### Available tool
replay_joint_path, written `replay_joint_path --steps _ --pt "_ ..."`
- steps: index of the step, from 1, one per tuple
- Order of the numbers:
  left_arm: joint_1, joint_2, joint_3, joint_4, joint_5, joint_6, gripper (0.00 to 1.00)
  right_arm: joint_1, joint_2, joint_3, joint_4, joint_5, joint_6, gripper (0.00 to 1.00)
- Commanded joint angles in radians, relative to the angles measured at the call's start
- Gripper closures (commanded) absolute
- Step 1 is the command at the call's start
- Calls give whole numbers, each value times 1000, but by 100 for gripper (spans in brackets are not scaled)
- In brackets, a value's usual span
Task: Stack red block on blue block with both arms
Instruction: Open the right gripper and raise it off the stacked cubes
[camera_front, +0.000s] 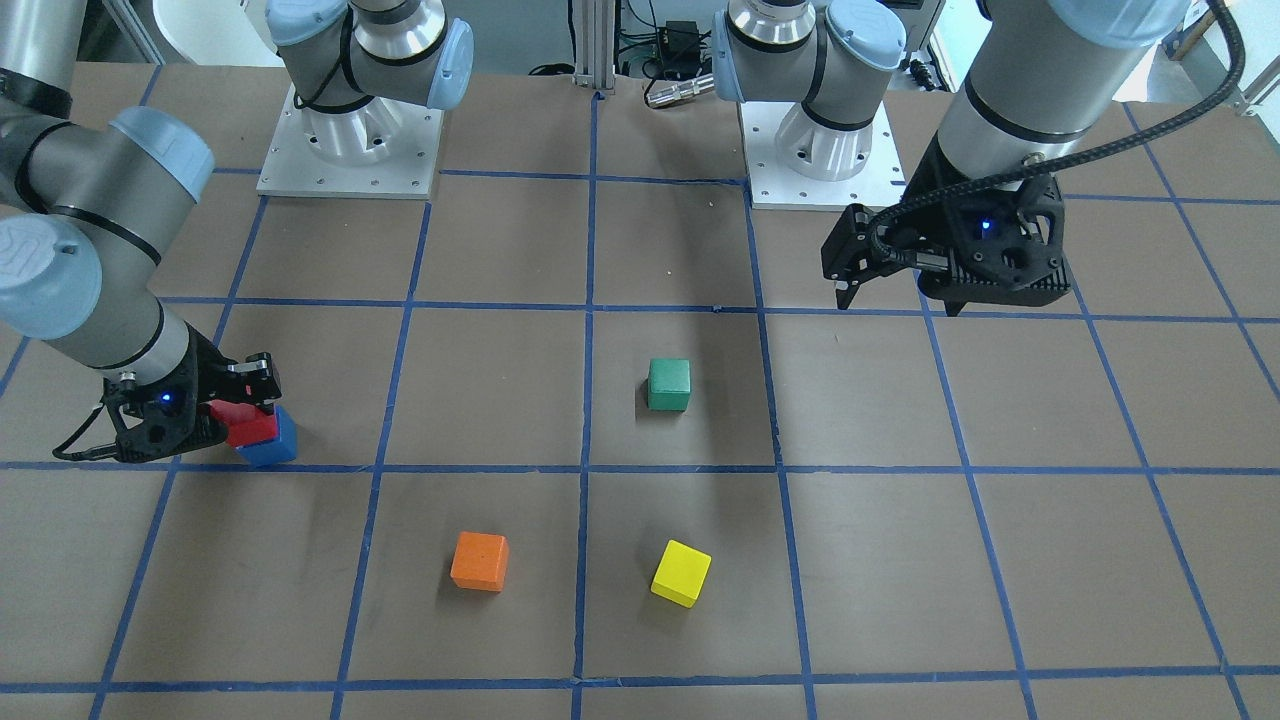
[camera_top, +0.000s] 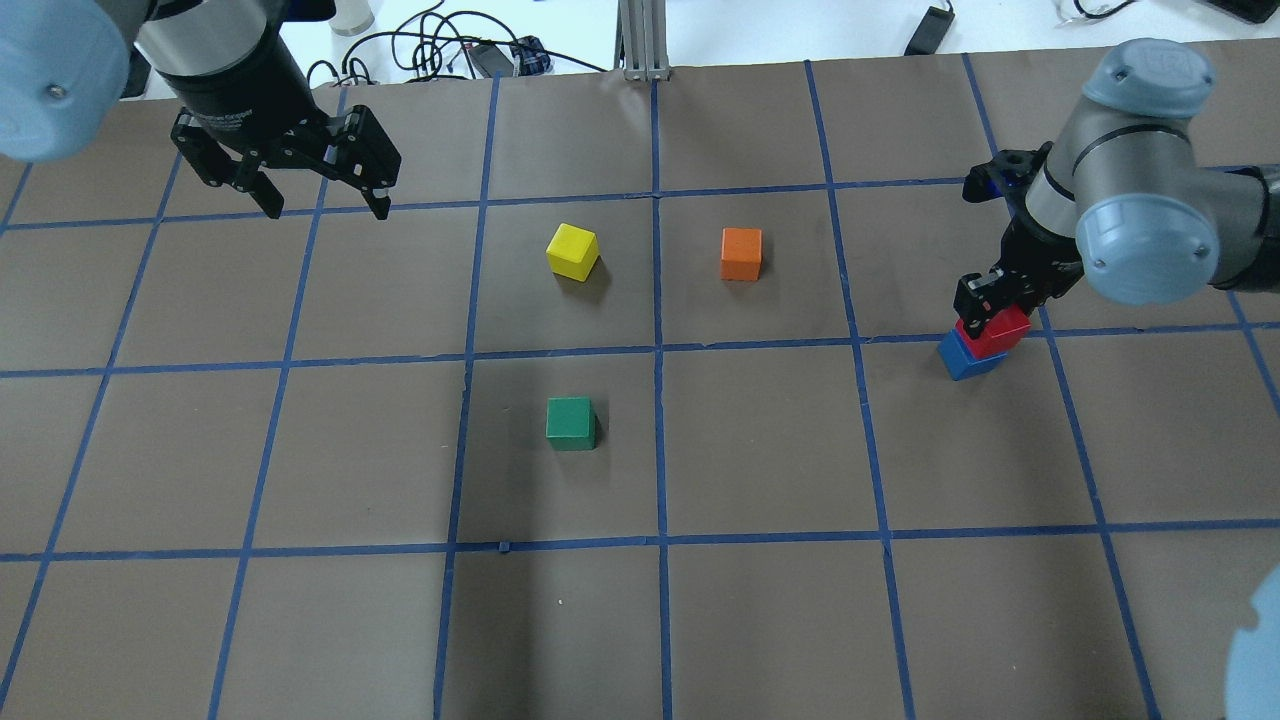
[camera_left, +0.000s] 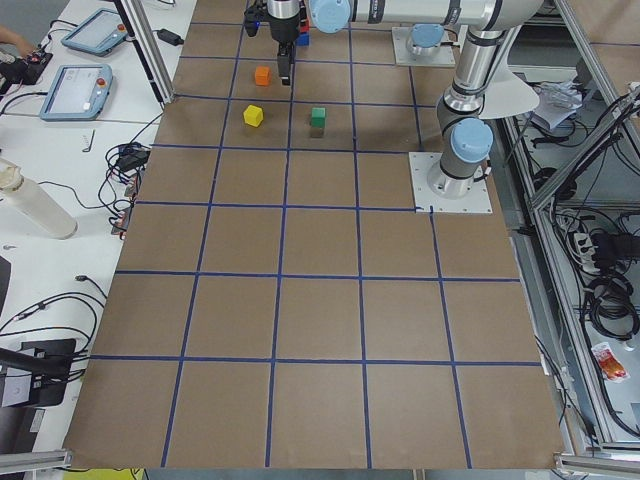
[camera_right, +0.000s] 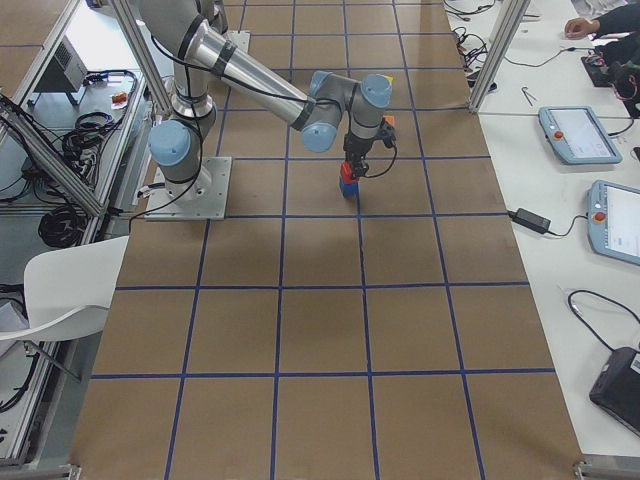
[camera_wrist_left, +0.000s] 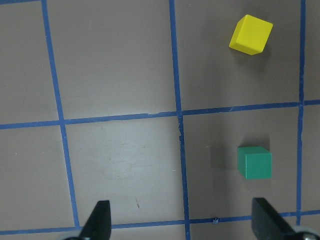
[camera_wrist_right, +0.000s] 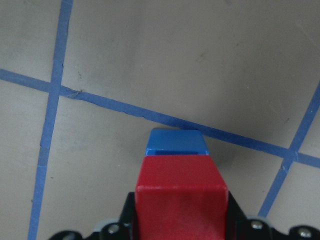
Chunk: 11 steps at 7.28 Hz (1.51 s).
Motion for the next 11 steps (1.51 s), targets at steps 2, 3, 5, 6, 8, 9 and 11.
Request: replay_joint_path --steps 2,3,5,6,8,9,11 --pt "0 1 0 0 0 0 0 0 2 0 0 -4 1 36" --pt "0 -1 0 0 -1 0 0 0 4 0 1 -7 6 28" --pt "0 -1 0 0 0 0 0 0 4 0 1 -7 14 20" --pt "0 -1 0 0 0 0 0 0 1 -12 12 -8 17 8" --pt "0 -1 0 0 0 0 0 5 -41 -52 67 -8 35 0" --pt "0 -1 0 0 0 0 0 9 -65 -93 149 -4 108 0" --pt "0 -1 0 0 0 0 0 37 -113 -226 347 5 193 0"
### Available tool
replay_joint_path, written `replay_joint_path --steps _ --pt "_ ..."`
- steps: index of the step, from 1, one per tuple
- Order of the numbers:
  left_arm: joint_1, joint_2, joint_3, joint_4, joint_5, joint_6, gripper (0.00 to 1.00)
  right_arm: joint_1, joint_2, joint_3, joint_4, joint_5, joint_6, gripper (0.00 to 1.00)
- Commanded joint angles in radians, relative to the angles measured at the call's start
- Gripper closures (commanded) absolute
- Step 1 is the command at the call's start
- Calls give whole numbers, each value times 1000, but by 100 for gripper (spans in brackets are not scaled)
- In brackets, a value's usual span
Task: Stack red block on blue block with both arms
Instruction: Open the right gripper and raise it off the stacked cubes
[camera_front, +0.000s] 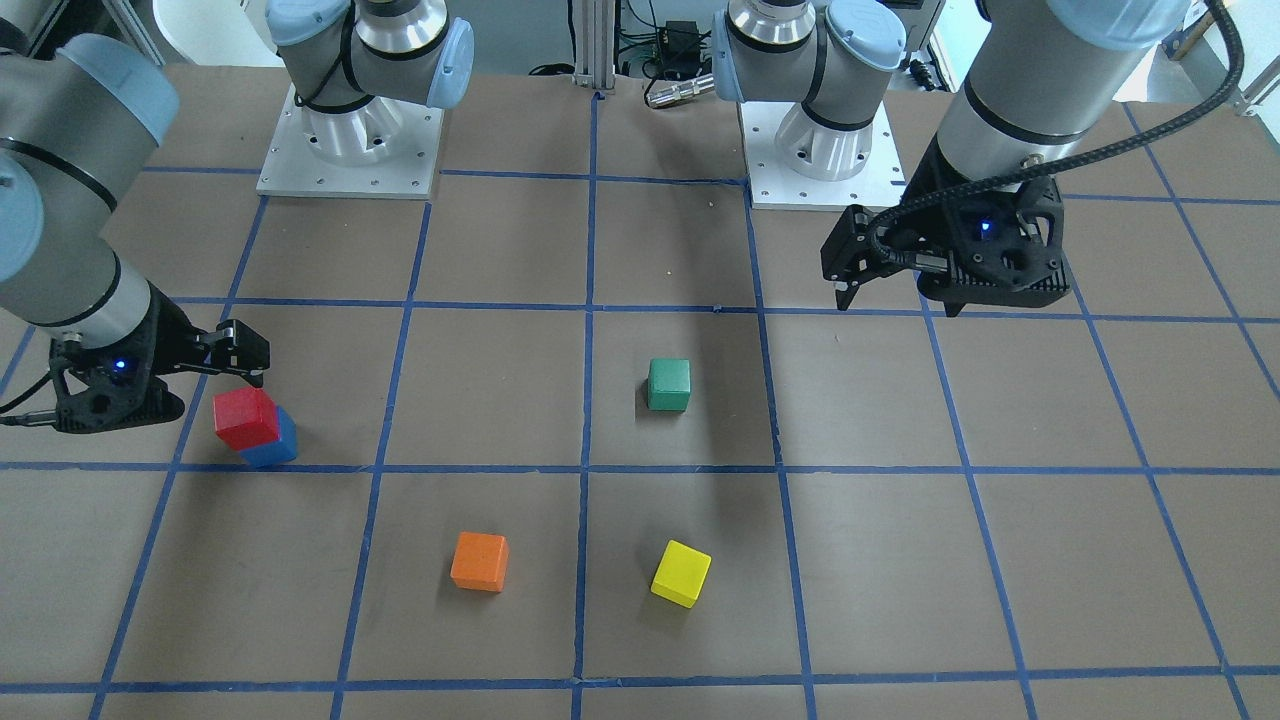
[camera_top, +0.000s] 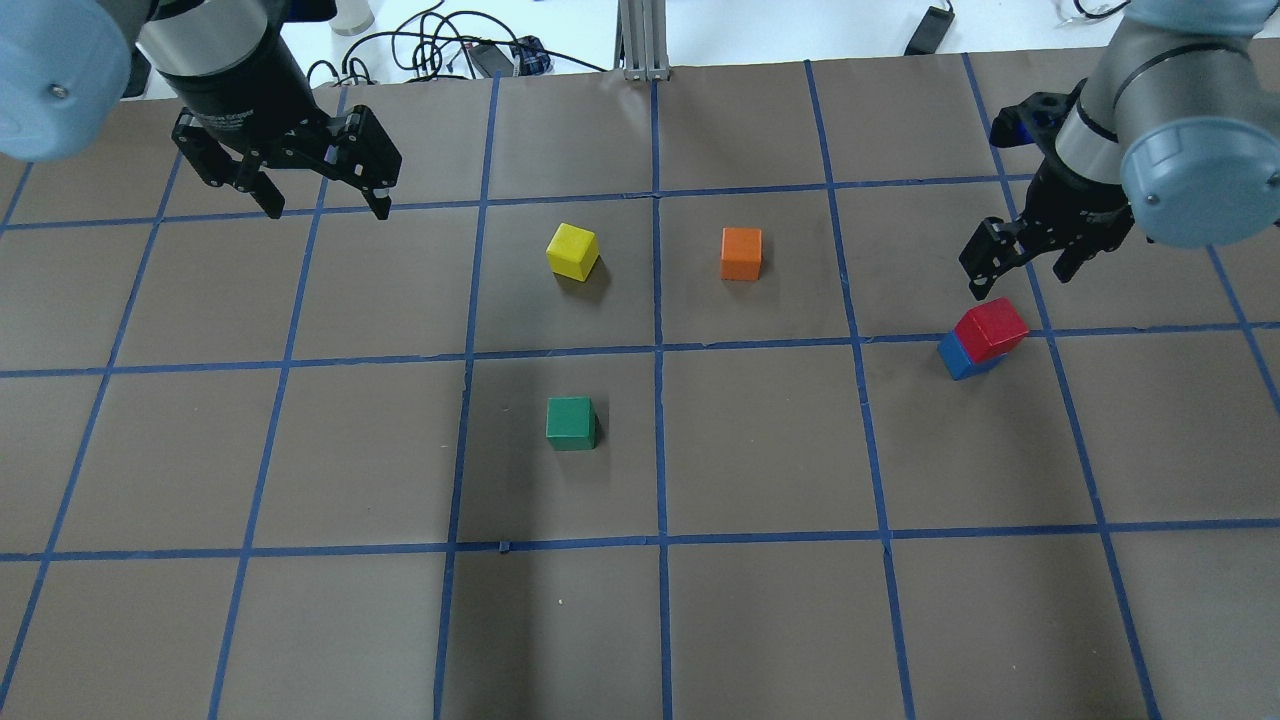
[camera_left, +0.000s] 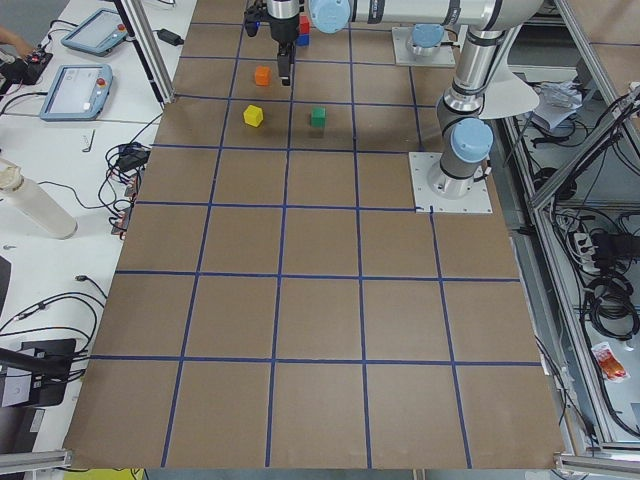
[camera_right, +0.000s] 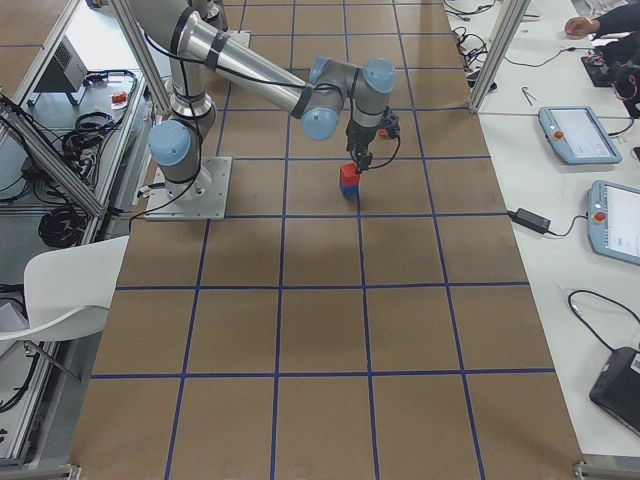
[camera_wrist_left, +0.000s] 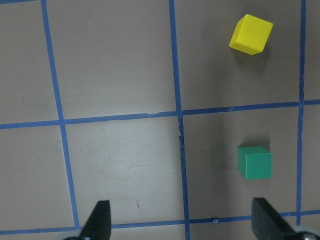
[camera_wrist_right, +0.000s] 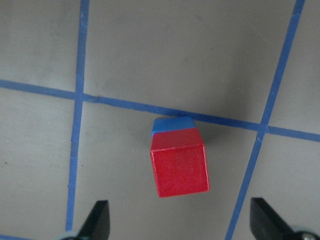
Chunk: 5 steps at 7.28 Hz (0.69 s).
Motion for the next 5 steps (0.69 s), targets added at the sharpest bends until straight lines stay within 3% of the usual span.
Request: replay_joint_path --steps 1,3,5 --pt "0 1 -1 0 0 0 0 54 -49 -140 182 1 147 0" --pt "0 1 -2 0 0 2 0 216 -47 -203 215 7 338 0" --pt "0 1 -2 0 0 2 0 277 -52 -208 217 7 385 0"
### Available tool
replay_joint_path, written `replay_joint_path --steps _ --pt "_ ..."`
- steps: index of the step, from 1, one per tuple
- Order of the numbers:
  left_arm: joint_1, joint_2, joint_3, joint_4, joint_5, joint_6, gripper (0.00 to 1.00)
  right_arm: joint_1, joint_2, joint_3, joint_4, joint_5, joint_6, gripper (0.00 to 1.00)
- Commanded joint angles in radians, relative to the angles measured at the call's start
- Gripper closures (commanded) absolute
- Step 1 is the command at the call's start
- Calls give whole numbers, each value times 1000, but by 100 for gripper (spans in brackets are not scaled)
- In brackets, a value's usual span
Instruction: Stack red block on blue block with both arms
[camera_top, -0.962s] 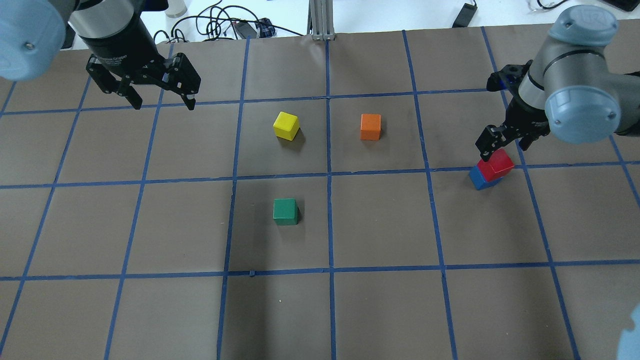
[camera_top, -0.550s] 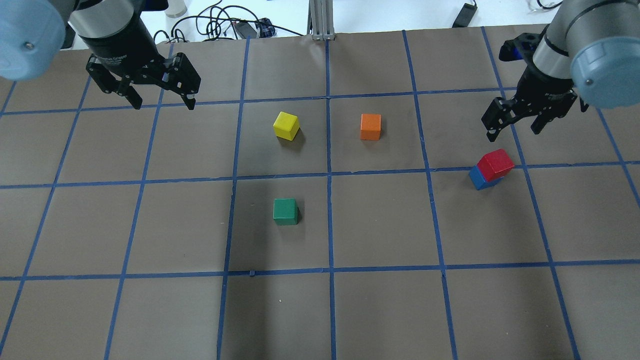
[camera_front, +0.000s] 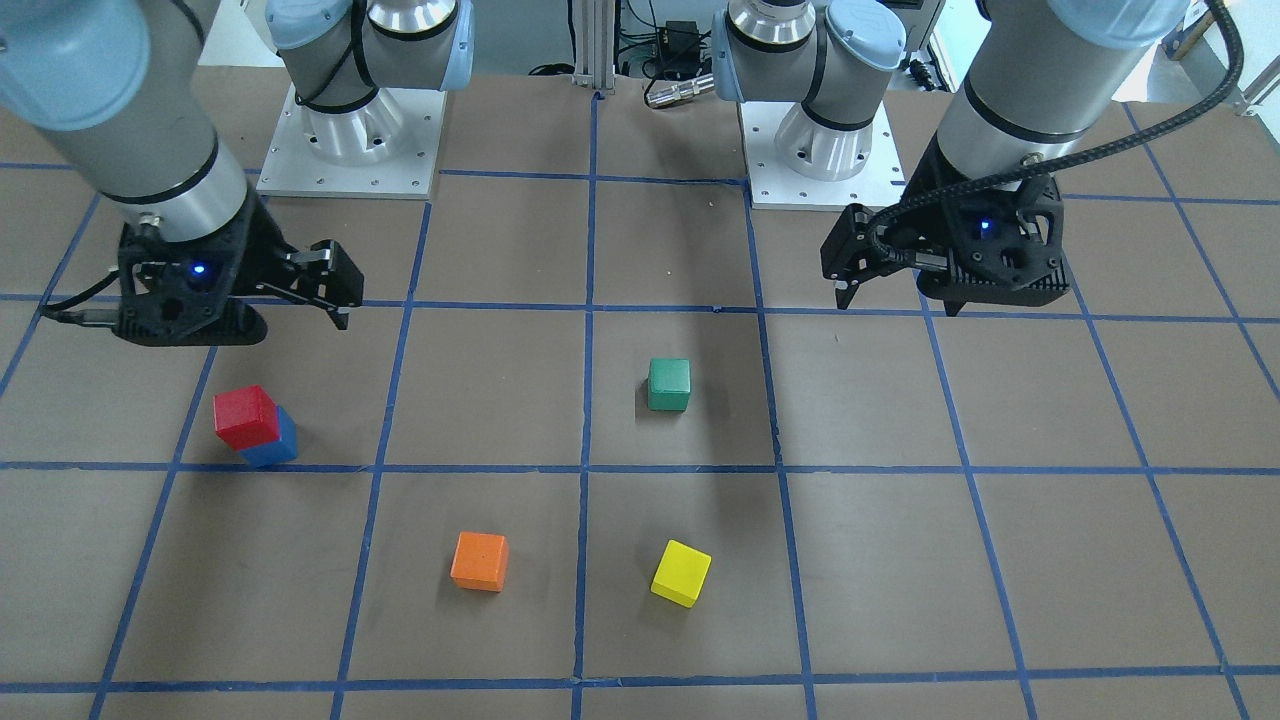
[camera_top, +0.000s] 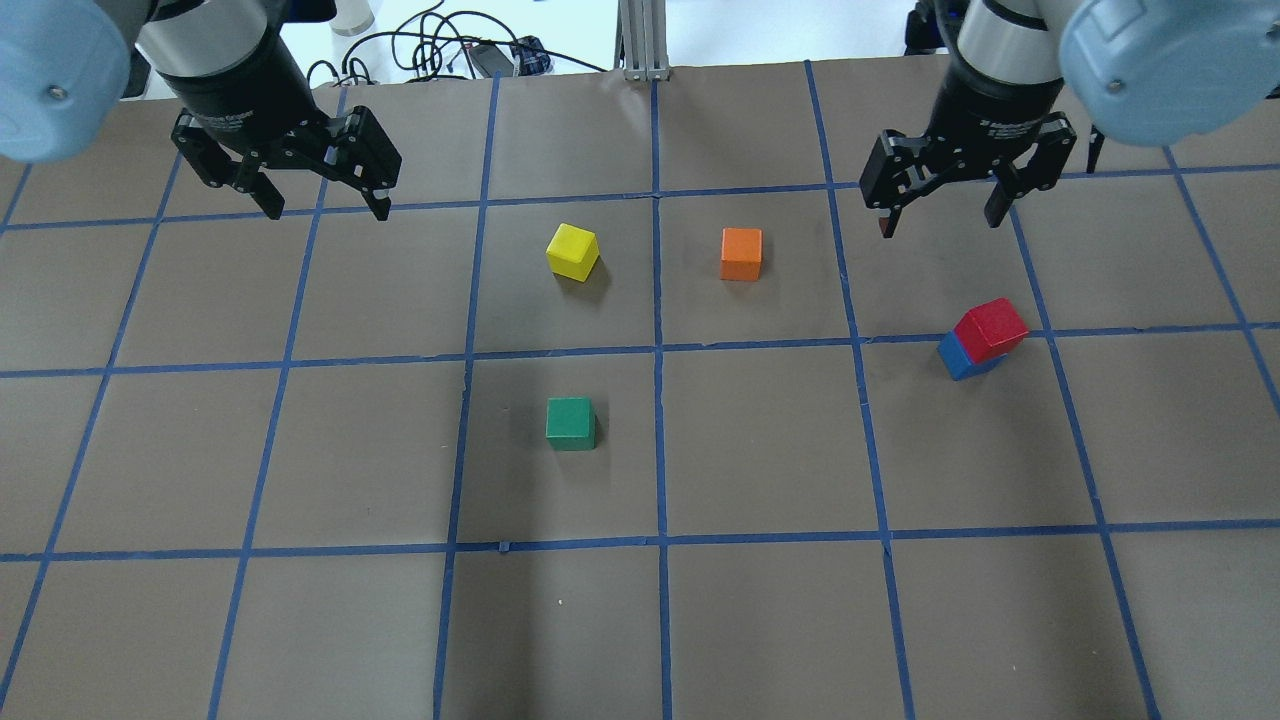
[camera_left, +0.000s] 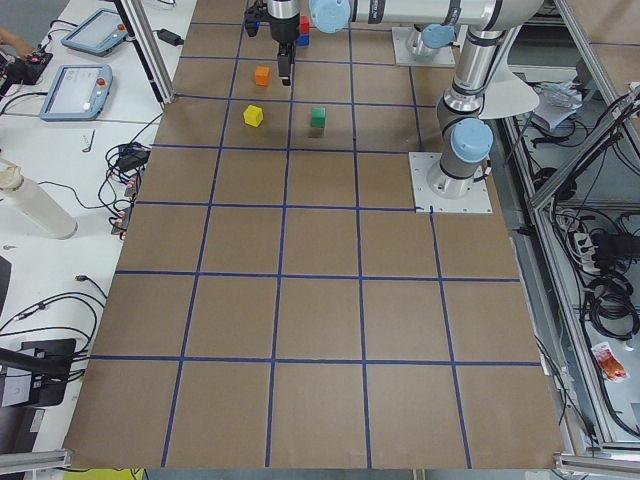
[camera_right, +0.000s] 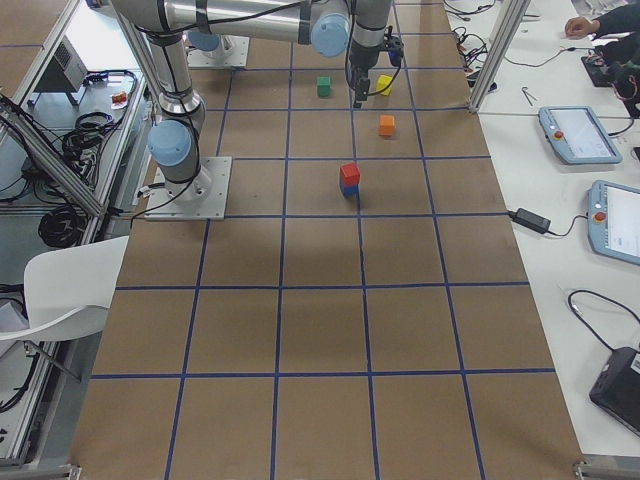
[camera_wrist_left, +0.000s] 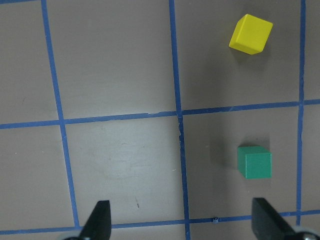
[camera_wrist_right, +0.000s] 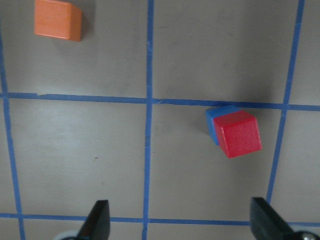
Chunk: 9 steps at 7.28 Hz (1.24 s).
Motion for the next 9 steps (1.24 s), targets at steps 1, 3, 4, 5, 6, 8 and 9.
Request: replay_joint_path --steps 1,3,4,5,6,8,9 --pt "0 0 0 0 0 0 0 34 -29 8 9 0 34 0" --pt "0 0 0 0 0 0 0 31 -66 10 11 0 33 0" --pt "0 0 2 0 0 0 0 27 -68 10 27 2 31 0" --pt "0 0 0 0 0 0 0 25 -68 10 26 2 28 0" --pt "0 0 0 0 0 0 0 25 -68 10 27 2 28 0" --pt "0 0 0 0 0 0 0 25 -66 10 26 3 28 0" --pt "0 0 0 0 0 0 0 25 -66 10 24 3 28 0"
